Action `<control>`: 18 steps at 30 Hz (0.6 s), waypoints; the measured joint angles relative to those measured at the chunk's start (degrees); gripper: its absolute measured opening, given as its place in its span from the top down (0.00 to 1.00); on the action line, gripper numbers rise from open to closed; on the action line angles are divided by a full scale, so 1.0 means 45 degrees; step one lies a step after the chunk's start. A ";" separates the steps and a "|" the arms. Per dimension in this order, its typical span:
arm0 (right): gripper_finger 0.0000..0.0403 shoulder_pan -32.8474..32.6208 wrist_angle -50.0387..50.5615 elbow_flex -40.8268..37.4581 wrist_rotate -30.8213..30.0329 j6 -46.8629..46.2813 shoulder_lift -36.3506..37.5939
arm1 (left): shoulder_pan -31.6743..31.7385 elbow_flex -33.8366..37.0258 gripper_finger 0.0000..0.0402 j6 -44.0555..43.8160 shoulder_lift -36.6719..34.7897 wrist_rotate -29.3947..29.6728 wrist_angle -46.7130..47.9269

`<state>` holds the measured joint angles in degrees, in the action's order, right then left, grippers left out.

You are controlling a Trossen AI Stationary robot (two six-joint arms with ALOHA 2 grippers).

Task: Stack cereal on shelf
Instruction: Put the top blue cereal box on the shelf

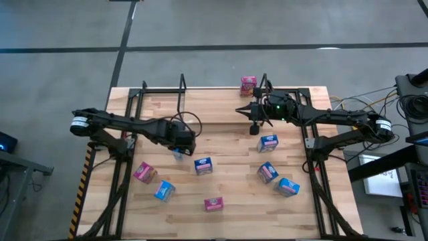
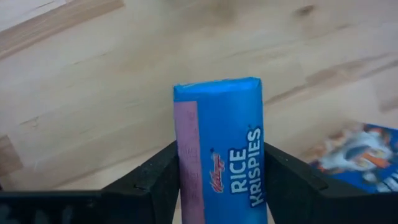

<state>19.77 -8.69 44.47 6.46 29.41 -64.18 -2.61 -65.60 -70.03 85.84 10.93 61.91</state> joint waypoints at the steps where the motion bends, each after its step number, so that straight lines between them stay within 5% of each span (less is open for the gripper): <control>1: 0.98 0.0000 -0.0007 0.0001 0.0000 0.0000 0.0000 | 0.0000 -0.0125 0.57 0.0273 0.0000 -0.0101 0.0000; 9: 0.98 0.0000 -0.0010 0.0003 0.0000 -0.0041 0.0000 | 0.0005 -0.2369 0.59 0.3450 0.0005 -0.0158 0.0794; 18: 0.98 0.0000 0.0244 -0.0002 0.0000 -0.0278 0.0000 | 0.0115 -0.5391 0.59 0.8825 0.0007 0.2635 0.1386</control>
<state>19.77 -7.59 44.47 6.46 28.16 -64.18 -2.10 -89.86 -30.32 85.88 22.79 68.14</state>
